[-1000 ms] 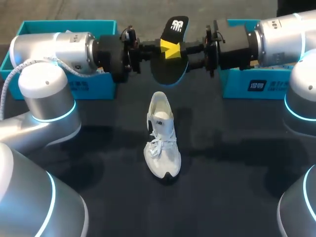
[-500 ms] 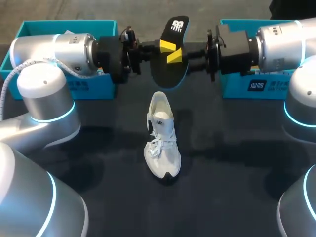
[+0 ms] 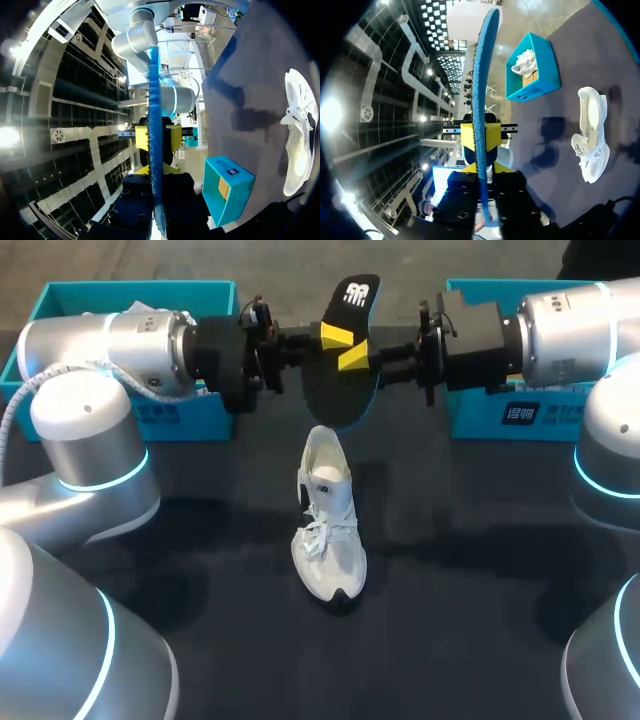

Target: Take the shoe out of the shoebox, open the shoe tongue, remove and reinsert the insole, then place the shoe into the shoebox

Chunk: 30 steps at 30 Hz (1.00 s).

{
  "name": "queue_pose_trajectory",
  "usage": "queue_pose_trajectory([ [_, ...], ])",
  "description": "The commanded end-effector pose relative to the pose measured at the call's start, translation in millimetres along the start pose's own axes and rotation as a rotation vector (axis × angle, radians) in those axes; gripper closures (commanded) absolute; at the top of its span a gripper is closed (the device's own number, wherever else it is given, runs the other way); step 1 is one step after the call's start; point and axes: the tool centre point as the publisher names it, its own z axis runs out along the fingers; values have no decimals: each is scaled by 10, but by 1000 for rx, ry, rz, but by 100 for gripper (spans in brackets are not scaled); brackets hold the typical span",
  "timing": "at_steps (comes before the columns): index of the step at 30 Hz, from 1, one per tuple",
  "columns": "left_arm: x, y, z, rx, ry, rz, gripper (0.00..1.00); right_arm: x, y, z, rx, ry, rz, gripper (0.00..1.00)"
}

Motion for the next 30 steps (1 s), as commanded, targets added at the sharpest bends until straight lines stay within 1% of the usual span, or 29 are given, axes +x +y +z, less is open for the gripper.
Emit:
queue_pose_trajectory([
  [1, 13, -38, -18, -7, -7, 1, 100, 6, -6, 28, -5, -11, 0, 100],
  [3, 13, -42, -27, -6, -6, 4, 100, 7, -5, 28, -4, -11, -2, 100],
  [4, 12, -41, -32, -10, -8, 4, 65, 7, -4, 28, -4, -12, -4, 100],
  [5, 10, -39, -40, -9, -4, 4, 0, 12, 1, 25, -4, -12, -5, 100],
  [13, -17, -13, -197, 11, 29, 4, 0, 12, 62, -72, -27, -25, -20, 100],
  [16, -30, 13, -310, 19, 44, 6, 0, 19, 106, -135, -42, -39, -43, 100],
  [20, 22, 36, -485, 31, 107, -7, 0, 46, 178, -207, -59, -50, -92, 100],
  [24, 135, 17, -691, 80, 173, -22, 0, 79, 256, -247, -89, -44, -134, 100],
  [25, 173, 8, -764, 105, 212, -24, 0, 95, 284, -248, -97, -43, -142, 100],
  [28, 213, 17, -912, 144, 263, -33, 0, 138, 342, -235, -110, -38, -169, 100],
  [30, 216, 28, -975, 153, 266, -42, 0, 156, 373, -228, -118, -34, -184, 100],
])
